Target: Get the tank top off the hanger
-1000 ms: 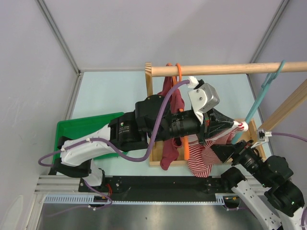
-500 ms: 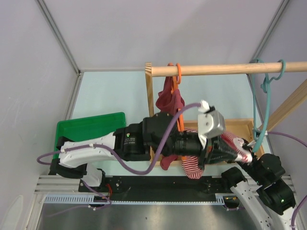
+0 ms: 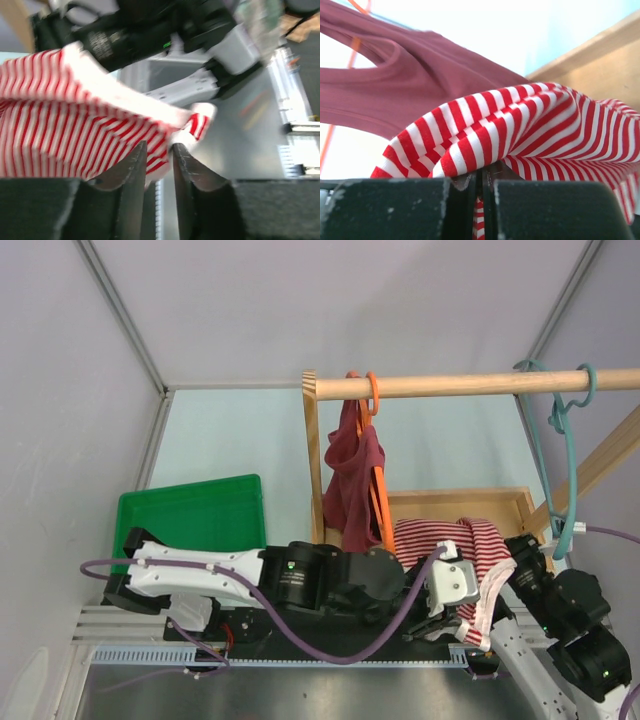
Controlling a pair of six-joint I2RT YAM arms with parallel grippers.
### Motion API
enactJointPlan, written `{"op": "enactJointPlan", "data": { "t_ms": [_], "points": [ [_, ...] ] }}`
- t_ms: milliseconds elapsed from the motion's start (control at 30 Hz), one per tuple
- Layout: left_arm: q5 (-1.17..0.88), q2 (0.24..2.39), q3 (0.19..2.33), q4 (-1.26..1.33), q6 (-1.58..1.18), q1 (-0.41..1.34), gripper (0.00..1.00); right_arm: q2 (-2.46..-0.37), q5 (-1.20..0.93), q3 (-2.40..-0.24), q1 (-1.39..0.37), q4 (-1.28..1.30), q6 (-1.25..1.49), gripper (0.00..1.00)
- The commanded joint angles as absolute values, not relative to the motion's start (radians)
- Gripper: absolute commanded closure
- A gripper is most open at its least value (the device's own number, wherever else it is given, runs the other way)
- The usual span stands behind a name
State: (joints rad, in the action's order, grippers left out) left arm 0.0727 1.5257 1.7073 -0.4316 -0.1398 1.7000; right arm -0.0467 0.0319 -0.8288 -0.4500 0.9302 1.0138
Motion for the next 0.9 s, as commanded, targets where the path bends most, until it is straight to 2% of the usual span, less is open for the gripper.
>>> {"op": "enactJointPlan", "data": {
  "t_ms": [0, 33, 100, 133, 167, 233, 400, 533, 867],
  "points": [
    [0.222, 1.592, 1.839, -0.572, -0.087, 1.669, 0.59, -0.046, 0.109, -0.905, -0.474, 0.904, 1.051, 1.0],
    [0.216, 1.601, 1.856, -0.583, -0.087, 1.66, 0.49, -0.046, 0.112, -0.908, -0.482, 0.904, 1.054, 1.0],
    [0.184, 1.617, 1.905, -0.601, -0.069, 1.632, 0.4, -0.044, 0.12, -0.91, -0.503, 0.905, 1.071, 1.0],
    [0.161, 1.621, 1.925, -0.609, -0.064, 1.626, 0.16, -0.043, 0.123, -0.91, -0.512, 0.904, 1.075, 1.0],
    [0.152, 1.635, 1.948, -0.635, -0.055, 1.618, 0.08, -0.041, 0.133, -0.911, -0.517, 0.905, 1.078, 1.0],
    [0.143, 1.646, 2.022, -0.67, -0.035, 1.602, 0.01, -0.038, 0.146, -0.916, -0.534, 0.91, 1.08, 1.0],
    [0.126, 1.644, 2.077, -0.715, -0.009, 1.583, 0.01, -0.041, 0.163, -0.92, -0.575, 0.907, 1.071, 1.0],
    [0.032, 1.643, 2.082, -0.738, -0.003, 1.574, 0.02, -0.037, 0.198, -0.937, -0.626, 0.917, 1.062, 1.0],
    [0.067, 1.733, 2.126, -0.749, 0.04, 1.569, 0.01, -0.035, 0.153, -0.994, -0.726, 0.893, 0.983, 1.0]
  ]
}}
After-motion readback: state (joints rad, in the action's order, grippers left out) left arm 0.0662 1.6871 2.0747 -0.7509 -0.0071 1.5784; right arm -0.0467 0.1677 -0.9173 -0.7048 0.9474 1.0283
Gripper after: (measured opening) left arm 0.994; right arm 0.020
